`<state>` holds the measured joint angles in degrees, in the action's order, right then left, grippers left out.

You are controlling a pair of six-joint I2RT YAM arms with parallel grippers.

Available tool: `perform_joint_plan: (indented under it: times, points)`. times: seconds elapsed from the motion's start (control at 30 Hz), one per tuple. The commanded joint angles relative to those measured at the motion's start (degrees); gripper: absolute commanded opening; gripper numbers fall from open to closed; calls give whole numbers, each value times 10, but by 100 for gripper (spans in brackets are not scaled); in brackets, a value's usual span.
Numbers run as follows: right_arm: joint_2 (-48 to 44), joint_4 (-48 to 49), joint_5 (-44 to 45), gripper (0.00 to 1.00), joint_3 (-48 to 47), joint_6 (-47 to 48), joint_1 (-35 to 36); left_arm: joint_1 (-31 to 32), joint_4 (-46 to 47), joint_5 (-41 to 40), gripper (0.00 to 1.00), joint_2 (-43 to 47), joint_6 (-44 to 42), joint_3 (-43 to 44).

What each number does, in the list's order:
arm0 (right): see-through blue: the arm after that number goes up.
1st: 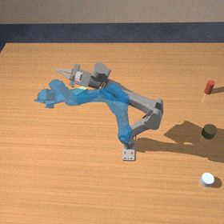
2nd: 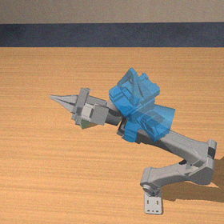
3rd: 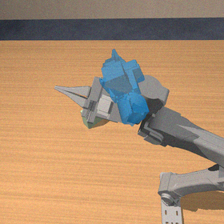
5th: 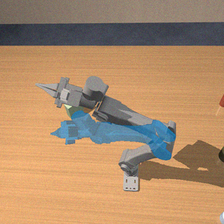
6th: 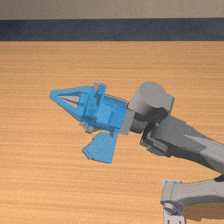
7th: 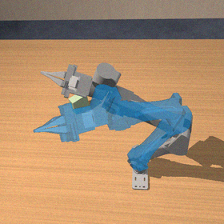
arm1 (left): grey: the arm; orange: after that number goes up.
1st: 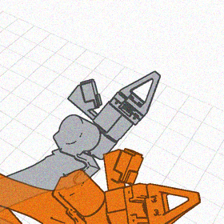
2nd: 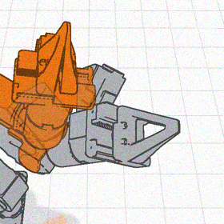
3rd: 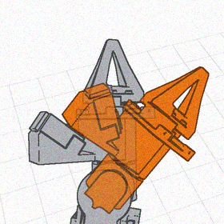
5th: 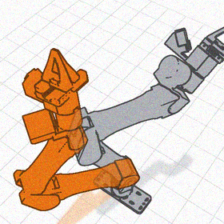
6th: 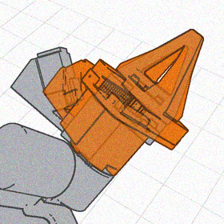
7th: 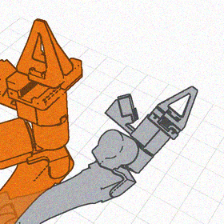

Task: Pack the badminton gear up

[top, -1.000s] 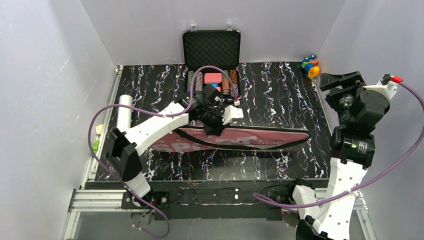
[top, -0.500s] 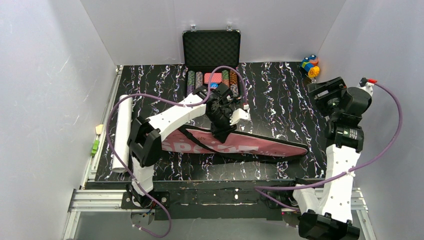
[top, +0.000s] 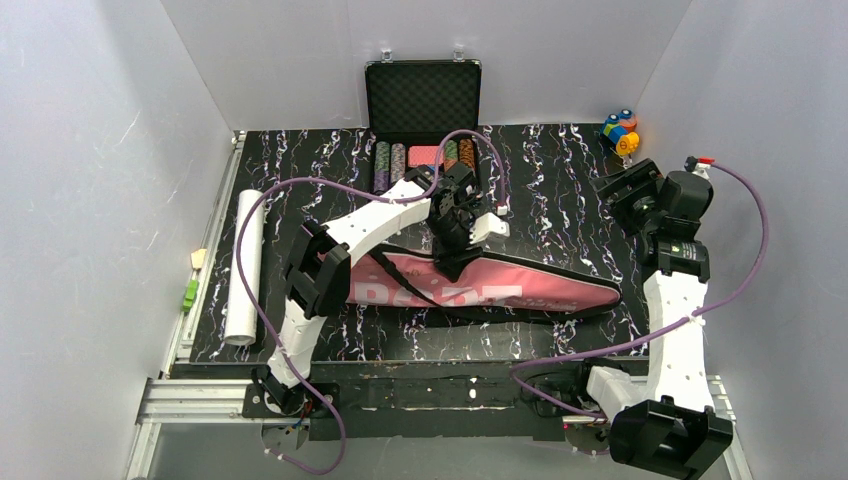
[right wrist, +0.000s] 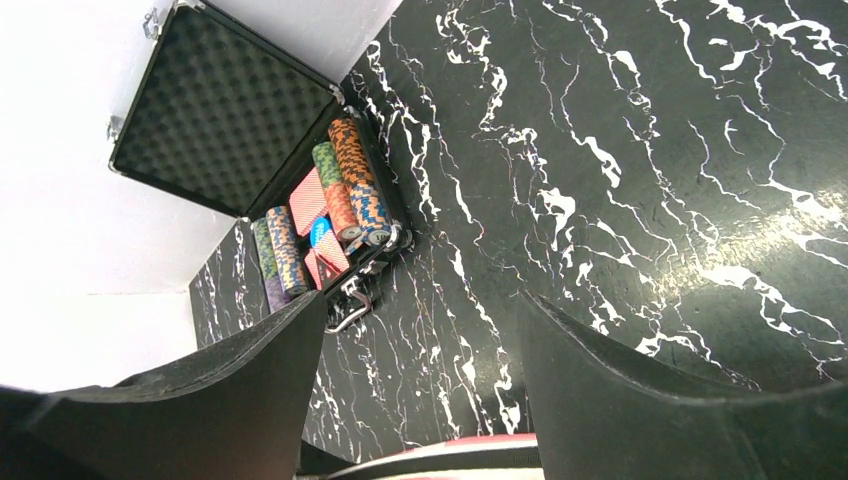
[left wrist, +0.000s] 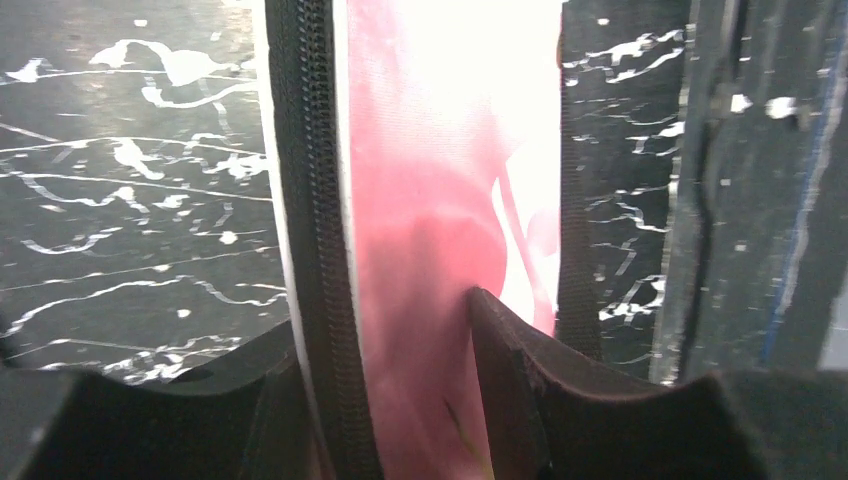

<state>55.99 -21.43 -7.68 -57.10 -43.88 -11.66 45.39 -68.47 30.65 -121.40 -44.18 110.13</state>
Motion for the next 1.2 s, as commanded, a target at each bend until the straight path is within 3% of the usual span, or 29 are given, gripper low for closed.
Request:
perform_joint_plan:
  times: [0.0,0.53,0.57,0.6,0.67,0.7,0.9,1.03,1.17]
  points:
    - [6,45,-1,77,8,11,8,-4,35,-55,46,3,-57,-2]
    - [29,45,13,79,5,22,49,-9,150,-67,52,58,-22,-169]
    - [30,44,14,79,6,24,50,-9,155,-66,57,67,-8,-175]
    - [31,42,14,80,5,25,53,-9,161,-70,71,73,-1,-177]
    - [37,35,16,82,2,26,59,-13,175,-84,96,88,15,-171]
    - [41,31,16,82,-2,27,61,-19,178,-88,98,95,23,-161]
    - [66,3,9,84,-27,48,68,-89,173,-95,98,140,102,-17]
    - [70,6,4,86,-34,83,67,-148,161,-149,98,177,178,61]
    - [81,32,22,86,-22,116,69,-234,172,-164,98,243,277,19]
